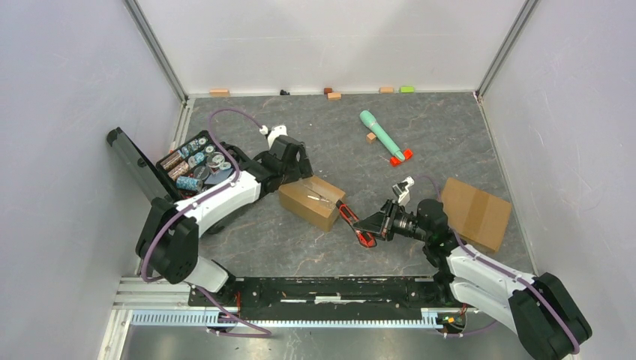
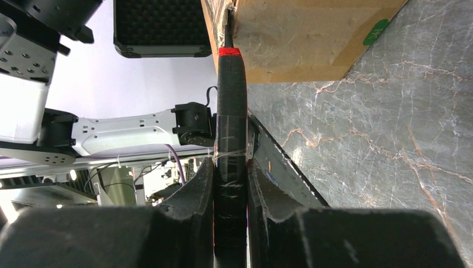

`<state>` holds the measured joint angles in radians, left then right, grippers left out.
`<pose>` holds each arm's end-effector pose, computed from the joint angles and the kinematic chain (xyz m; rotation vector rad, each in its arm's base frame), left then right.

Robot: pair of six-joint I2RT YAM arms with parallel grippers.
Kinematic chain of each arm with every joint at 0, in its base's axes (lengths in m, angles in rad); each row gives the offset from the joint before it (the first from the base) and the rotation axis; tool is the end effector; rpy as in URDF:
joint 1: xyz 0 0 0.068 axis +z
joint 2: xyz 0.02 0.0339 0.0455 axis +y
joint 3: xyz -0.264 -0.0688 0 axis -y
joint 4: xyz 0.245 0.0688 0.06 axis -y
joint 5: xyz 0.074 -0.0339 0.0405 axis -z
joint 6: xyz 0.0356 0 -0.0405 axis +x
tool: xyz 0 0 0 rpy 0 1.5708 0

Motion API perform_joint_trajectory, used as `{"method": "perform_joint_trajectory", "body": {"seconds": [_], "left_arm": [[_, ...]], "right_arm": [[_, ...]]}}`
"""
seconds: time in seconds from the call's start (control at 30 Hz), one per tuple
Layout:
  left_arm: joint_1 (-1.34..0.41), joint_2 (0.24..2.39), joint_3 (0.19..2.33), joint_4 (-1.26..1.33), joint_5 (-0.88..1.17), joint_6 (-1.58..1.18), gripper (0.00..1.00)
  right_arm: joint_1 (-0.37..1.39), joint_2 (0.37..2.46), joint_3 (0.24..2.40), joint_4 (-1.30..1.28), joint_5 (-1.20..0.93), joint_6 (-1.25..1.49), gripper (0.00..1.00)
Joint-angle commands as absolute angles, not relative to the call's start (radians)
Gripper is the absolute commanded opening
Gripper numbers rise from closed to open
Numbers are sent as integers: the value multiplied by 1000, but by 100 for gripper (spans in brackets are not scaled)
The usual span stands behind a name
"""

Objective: Unpack the express box
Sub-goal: Cut the express box at the center of the board.

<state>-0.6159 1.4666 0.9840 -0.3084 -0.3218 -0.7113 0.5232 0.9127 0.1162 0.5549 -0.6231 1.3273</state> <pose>0.2621 -0.1717 0.2389 -0.2656 2.3139 -0.2911 0.1392 0.1043 0.1645 0.3405 2.1808 1.7540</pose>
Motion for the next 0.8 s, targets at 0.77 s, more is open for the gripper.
{"method": "perform_joint_trajectory", "body": {"seconds": [0.77], "left_arm": [[-785, 1203, 996, -616, -94, -690, 91]], "right_arm": [[521, 963, 259, 365, -704, 1148, 0]]}}
